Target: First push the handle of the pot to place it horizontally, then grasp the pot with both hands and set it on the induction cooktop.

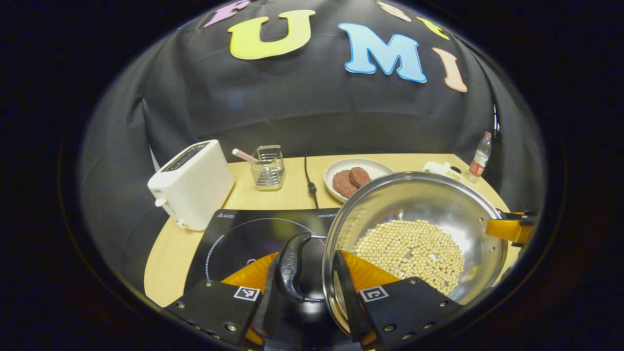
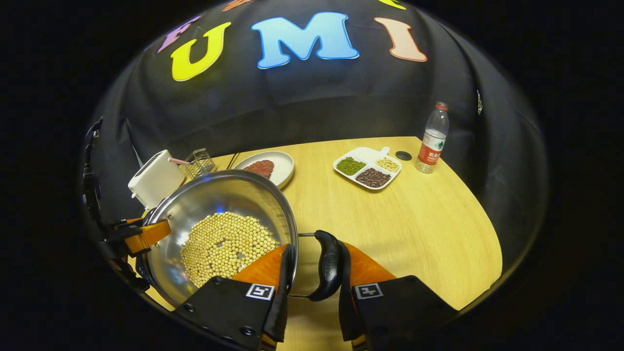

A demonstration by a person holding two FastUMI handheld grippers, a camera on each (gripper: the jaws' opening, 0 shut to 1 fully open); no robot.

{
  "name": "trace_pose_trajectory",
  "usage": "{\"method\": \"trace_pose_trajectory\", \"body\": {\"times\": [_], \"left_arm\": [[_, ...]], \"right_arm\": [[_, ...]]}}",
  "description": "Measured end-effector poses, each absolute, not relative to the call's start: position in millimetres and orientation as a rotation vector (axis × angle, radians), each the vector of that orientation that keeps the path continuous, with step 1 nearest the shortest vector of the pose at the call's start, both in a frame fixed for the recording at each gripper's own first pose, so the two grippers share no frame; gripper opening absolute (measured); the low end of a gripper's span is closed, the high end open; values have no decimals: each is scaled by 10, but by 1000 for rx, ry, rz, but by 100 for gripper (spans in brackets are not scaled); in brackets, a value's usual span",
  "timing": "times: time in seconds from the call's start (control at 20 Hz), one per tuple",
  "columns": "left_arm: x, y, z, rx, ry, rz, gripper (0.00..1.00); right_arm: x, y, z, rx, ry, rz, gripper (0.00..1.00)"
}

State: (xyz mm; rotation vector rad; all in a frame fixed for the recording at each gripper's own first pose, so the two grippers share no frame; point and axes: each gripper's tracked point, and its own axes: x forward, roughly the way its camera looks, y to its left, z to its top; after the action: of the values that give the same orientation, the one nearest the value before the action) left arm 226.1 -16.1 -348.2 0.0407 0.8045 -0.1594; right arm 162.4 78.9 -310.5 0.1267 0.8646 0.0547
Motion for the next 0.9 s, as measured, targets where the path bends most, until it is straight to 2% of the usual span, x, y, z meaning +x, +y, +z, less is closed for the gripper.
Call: {"method": "trace_pose_trajectory", "body": {"times": [0.1,0.4,0.45,0.5,0.55,0.65,0.7,0.75,0.8,0.85,0.9], "left_arm": [[2251,30,-3463,38,803,-149,59],[2294,604,-3454,28,798,-117,59],[2309,695,-3450,27,796,-113,62],[2327,792,-3453,25,794,-108,59],[2353,877,-3456,25,793,-103,61],[2382,1040,-3470,23,792,-93,59],[2383,1122,-3486,22,793,-89,61],[2401,1201,-3490,22,793,-84,61],[2416,1275,-3487,24,791,-79,61],[2448,1337,-3486,26,790,-76,61],[2459,1414,-3492,31,791,-74,58]], "right_arm": [[1623,967,-3080,127,860,63,45],[1674,1510,-3024,118,848,90,45],[1687,1599,-3015,116,845,93,45],[1702,1685,-3012,115,843,97,45],[1720,1774,-3010,114,842,102,45],[1751,1934,-3008,111,841,111,45],[1769,2009,-3001,111,840,115,45],[1777,2083,-3010,111,838,119,41],[1785,2157,-3012,112,839,123,45],[1786,2227,-3032,113,840,125,41],[1799,2293,-3055,112,842,127,45]]}}
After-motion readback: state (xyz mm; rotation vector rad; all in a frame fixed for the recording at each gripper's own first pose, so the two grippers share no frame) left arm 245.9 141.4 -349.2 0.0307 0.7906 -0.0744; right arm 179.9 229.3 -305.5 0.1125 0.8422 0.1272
